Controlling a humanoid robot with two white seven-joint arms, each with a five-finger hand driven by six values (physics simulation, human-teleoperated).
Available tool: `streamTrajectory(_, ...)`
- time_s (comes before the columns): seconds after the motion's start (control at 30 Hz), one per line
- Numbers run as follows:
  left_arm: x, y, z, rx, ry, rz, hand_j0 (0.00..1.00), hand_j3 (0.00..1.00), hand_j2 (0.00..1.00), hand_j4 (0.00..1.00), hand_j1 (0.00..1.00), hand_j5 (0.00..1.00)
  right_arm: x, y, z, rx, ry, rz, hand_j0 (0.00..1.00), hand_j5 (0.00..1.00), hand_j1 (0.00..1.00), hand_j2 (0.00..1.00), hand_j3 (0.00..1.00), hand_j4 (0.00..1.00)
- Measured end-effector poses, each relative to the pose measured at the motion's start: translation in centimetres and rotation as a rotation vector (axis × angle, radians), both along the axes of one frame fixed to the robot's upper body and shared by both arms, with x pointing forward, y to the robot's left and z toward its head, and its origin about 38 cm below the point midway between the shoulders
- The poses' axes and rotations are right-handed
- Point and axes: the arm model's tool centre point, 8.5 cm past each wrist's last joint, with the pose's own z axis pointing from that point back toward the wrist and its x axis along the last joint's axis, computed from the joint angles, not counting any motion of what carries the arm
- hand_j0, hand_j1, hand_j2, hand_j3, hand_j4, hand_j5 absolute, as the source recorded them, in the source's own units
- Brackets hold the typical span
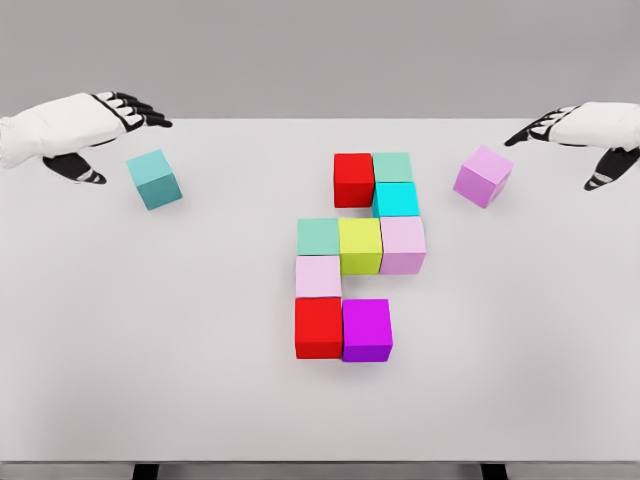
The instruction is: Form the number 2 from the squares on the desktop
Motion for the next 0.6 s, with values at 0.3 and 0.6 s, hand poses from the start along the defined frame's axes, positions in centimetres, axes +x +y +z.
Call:
streamTrajectory(0.3,3.2,1.1,-3.2,0.057,0.083,0.1,1.0,1.0,1.0,1.0,1.0,1.0,0.6,1.0,0.0,0.007,-0.01,0.015,1.0,1.0,1.0,1.0,1.0,1.0)
streamTrajectory(0.6,4.5,0.0,-5.6,0.032,0.113,0.127,1.0,1.0,1.0,1.0,1.0,1.0,2.7,4.4,-1.2,-0.075,-0.042,0.061,1.0,1.0,1.0,1.0,1.0,1.0)
